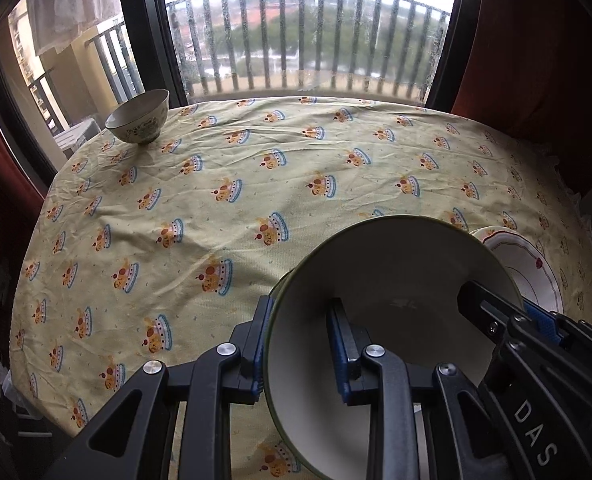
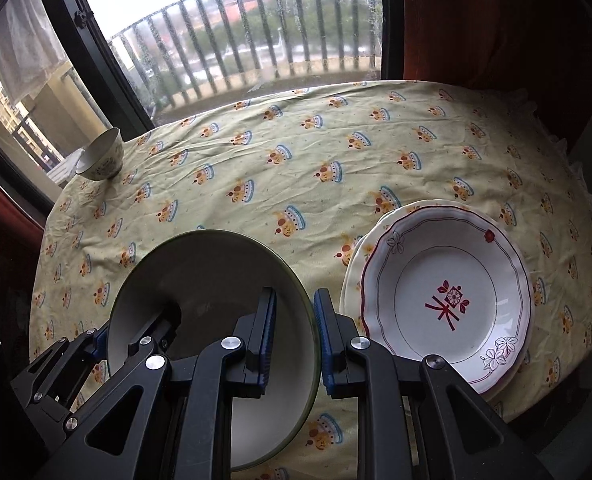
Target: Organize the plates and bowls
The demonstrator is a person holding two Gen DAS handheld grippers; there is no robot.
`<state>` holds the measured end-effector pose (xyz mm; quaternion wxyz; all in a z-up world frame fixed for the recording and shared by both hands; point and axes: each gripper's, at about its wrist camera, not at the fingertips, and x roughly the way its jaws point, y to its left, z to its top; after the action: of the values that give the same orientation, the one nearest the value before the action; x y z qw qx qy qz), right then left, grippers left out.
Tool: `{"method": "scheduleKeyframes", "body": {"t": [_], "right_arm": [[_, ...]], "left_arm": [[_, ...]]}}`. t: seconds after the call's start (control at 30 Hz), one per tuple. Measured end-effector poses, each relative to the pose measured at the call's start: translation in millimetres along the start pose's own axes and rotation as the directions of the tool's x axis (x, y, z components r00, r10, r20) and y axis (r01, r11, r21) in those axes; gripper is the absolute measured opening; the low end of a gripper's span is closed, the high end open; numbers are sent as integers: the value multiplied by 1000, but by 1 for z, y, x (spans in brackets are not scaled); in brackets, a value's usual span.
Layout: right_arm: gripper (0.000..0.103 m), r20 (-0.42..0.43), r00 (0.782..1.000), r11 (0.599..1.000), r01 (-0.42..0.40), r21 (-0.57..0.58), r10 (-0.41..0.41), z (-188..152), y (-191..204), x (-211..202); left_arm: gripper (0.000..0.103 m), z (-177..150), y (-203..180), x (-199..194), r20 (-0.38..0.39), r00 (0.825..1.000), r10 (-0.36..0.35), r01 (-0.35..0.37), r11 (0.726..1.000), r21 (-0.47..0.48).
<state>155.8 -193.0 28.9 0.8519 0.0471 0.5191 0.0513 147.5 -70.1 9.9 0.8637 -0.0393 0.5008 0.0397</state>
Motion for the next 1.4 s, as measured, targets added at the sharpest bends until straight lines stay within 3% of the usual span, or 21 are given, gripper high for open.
{"method": "scheduleKeyframes", "body": {"t": [0.63, 0.9, 1.13, 1.2, 1.27, 1.3, 1.33, 1.37, 1.4], "right_arm": [[23, -85, 992, 990, -105, -95, 97, 3, 6, 36], [23, -34, 998, 984, -56, -167, 51, 0, 10, 39], [23, -22, 1000, 982, -14, -188, 10, -3, 10, 44], [24, -41, 999, 982, -20, -190, 12, -4, 13, 47], [40, -53, 998, 978, -53, -202, 43, -3, 17, 48], [43, -51, 998, 975, -55, -216, 45, -3, 20, 46], [49, -54, 997, 970, -68, -232, 57, -2, 24, 45], [63, -55, 996, 969, -79, -234, 68, 0, 26, 42], [69, -48, 997, 967, -76, -241, 66, 2, 30, 39]], "left_arm": [[26, -10, 8, 20, -65, 991, 119, -125, 987, -101], [25, -17, 7, 33, -85, 994, 76, -85, 991, -104], [25, -18, 6, 34, -46, 996, 76, -80, 994, -80], [35, -19, 8, 36, -49, 997, 52, -56, 995, -80], [43, -18, 11, 36, -53, 999, -10, 6, 997, -76], [46, -18, 13, 35, -59, 997, -45, 40, 996, -79], [58, -16, 16, 33, -58, 995, -77, 72, 994, -84], [67, -15, 20, 31, -52, 995, -85, 80, 992, -95], [70, -13, 23, 27, -42, 996, -84, 79, 992, -101]]}}
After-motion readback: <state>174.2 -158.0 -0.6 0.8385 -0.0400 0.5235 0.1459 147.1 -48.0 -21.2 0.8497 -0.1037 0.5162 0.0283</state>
